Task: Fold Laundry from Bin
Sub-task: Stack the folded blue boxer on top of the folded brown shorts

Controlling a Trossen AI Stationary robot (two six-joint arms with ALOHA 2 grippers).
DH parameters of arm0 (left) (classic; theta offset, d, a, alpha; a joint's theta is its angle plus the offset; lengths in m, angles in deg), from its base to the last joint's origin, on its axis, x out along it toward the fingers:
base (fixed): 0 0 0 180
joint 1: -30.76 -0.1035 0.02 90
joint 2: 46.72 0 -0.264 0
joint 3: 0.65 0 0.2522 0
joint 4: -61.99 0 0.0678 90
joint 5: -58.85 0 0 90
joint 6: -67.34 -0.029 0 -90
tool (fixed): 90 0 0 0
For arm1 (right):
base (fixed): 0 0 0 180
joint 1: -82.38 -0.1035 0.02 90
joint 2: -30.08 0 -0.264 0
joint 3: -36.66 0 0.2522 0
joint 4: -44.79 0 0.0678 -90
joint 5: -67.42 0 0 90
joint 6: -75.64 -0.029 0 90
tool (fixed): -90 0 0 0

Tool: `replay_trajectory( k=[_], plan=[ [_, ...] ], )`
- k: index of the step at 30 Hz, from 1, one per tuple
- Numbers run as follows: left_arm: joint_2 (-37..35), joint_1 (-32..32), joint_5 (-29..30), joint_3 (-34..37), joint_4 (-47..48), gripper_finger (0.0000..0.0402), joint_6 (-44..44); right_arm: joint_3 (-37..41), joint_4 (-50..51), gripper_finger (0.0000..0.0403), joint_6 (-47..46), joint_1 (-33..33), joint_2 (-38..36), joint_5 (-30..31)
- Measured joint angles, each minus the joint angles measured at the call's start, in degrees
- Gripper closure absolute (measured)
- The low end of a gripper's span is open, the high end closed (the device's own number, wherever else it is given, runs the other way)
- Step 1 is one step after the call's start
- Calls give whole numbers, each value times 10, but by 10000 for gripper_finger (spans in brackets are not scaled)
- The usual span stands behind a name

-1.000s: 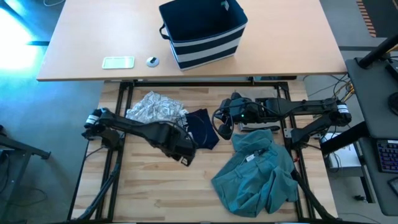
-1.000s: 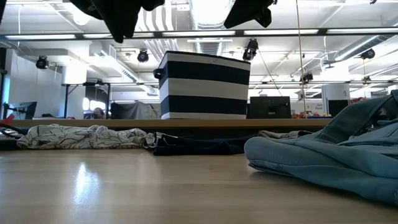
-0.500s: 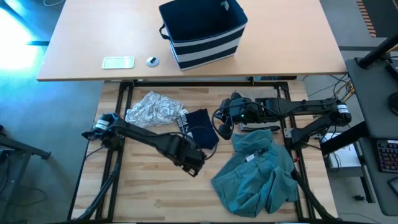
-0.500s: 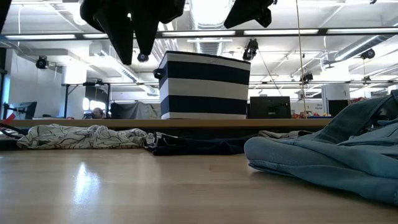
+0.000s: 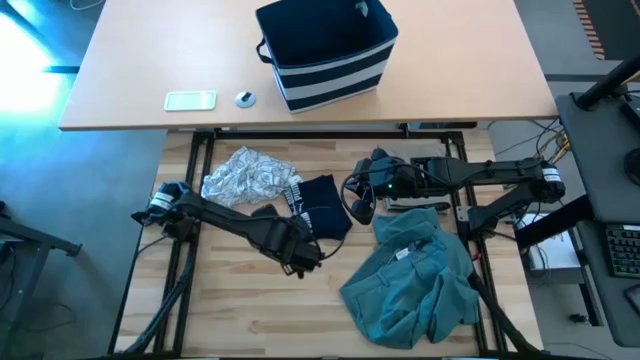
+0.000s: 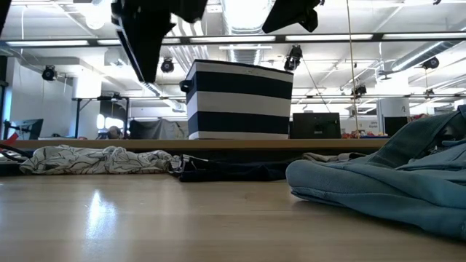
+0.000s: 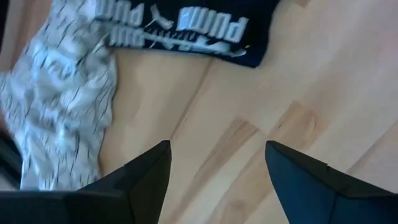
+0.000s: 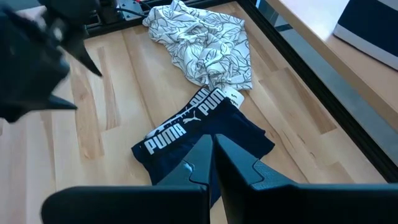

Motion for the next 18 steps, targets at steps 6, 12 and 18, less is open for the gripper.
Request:
replay_trajectory(
  k=[6,12,18],
  plan=[
    [-2,7,0,48,-103,158,-57,0,0,390,0,0,0,0],
    [-2,38,-1,53,-203,157,-74,0,0,390,0,0,0,0],
    [-2,84,24,56,-329,161,-90,0,-8,390,-7,0,0,0]
  ],
)
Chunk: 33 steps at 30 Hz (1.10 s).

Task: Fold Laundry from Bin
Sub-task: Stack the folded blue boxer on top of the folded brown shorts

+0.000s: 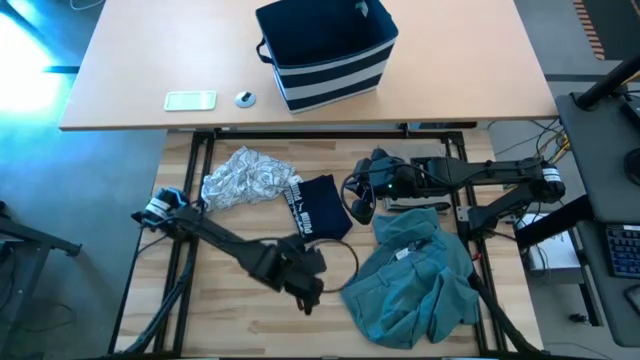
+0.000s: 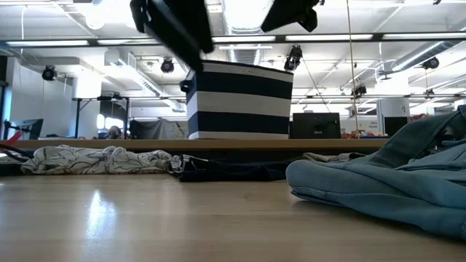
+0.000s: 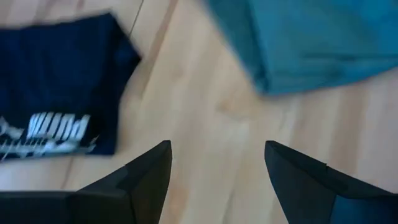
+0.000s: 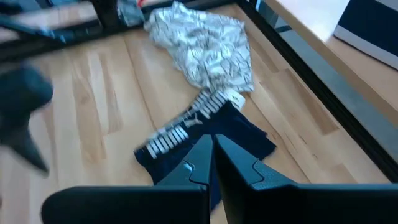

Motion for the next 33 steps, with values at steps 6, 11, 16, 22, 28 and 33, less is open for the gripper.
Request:
replay_trajectory(
  k=[6,11,16,22,28,33],
  plan=[
    [-3,15,26,44,-101,170,29,0,-76,390,-48,0,0,0],
    [-58,12,48,160,-180,171,124,0,-106,390,-72,3,5,0],
    [-142,13,81,322,-323,171,226,0,-93,390,-53,6,18,1],
    [-219,5,82,455,-474,171,259,0,-65,381,-124,46,55,-23],
    [-324,-5,95,536,-506,171,253,0,-46,303,-190,93,134,-135],
    [-428,-66,87,581,-506,171,218,0,-21,222,-220,119,185,-223]
  ],
)
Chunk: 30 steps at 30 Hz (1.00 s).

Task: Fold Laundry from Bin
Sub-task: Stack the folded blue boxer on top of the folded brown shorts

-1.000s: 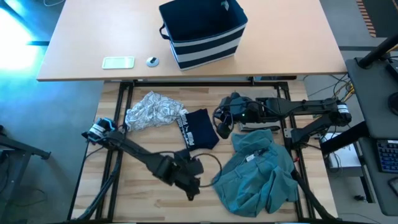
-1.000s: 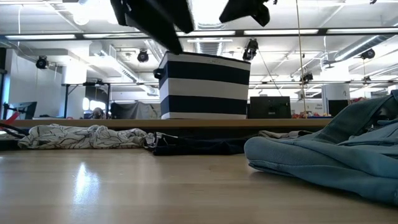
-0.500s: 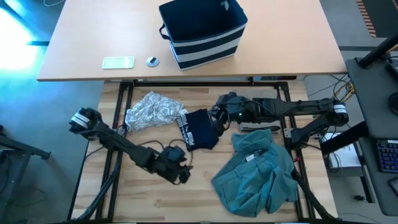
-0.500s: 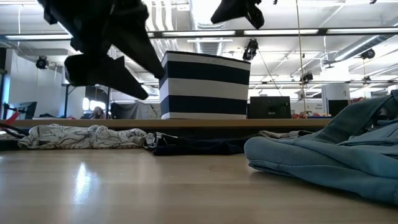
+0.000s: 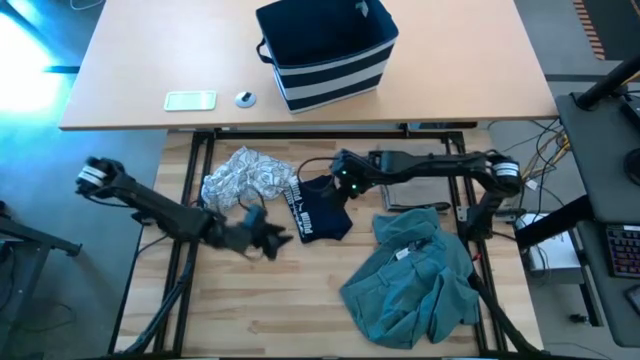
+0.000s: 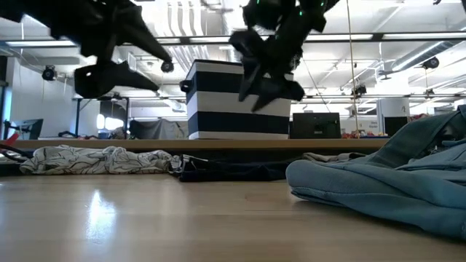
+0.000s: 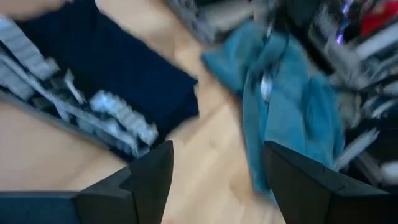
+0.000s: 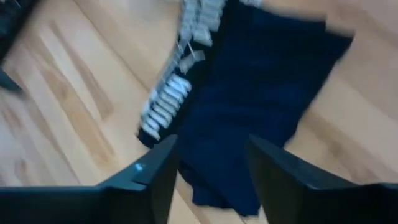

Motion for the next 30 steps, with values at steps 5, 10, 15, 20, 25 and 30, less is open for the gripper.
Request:
replay_trajectory(
  k=[5,10,15,20,25,30],
  plan=[
    [-52,-146,-130,8,8,171,-69,5,52,172,29,19,21,-17],
    [-37,-300,-237,-37,57,171,-135,31,28,153,38,33,23,-32],
    [6,-411,-264,-96,110,171,-235,80,-13,152,16,41,25,-38],
    [108,-497,-427,-158,114,171,-348,103,-15,151,-55,38,25,-50],
    [202,-539,-497,-224,113,171,-436,120,-47,159,-99,27,32,-47],
    [231,-564,-583,-262,114,171,-467,133,-159,171,-153,54,55,-20]
  ],
)
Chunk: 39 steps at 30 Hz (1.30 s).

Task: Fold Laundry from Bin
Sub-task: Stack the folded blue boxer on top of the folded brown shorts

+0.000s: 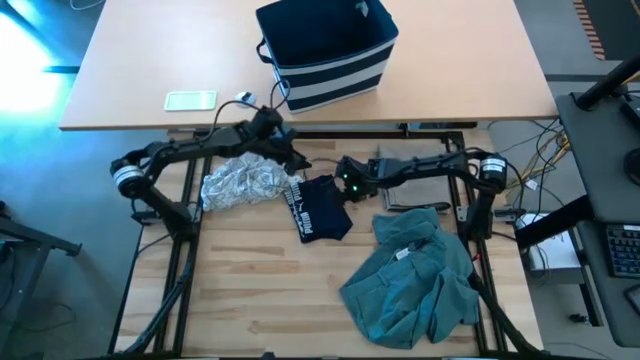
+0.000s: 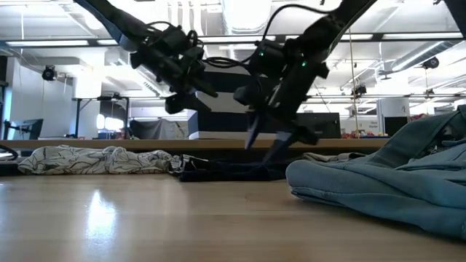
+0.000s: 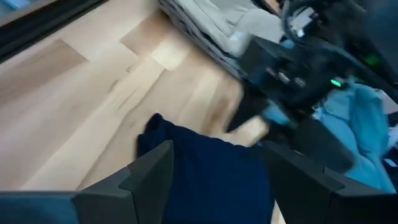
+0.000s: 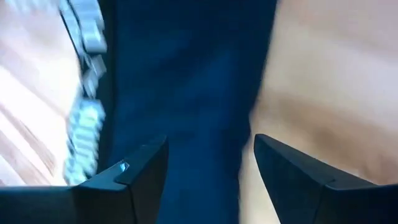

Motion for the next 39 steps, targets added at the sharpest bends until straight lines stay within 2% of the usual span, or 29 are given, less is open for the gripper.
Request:
replay_trajectory(
  k=[5,10,15,20,23,31,34,39],
  plan=[
    [-25,-22,-7,11,4,171,-15,-17,-21,174,-9,31,47,7],
    [-59,-29,-15,38,7,171,-16,-53,-44,174,20,50,91,0],
    [-95,-29,-13,64,6,171,-15,-81,-21,187,11,56,111,-34],
    [-112,-29,-8,79,5,171,-15,-87,-5,226,8,43,112,-30],
    [-110,-29,-4,80,1,171,-15,-87,4,256,5,43,112,-2],
    [-105,-29,-4,80,1,171,-12,-104,1,383,16,33,115,4],
    [-113,-29,-4,80,28,171,-14,-113,9,388,13,24,113,2],
    [-139,-30,9,80,62,171,-28,-117,89,389,6,27,84,13]
  ],
)
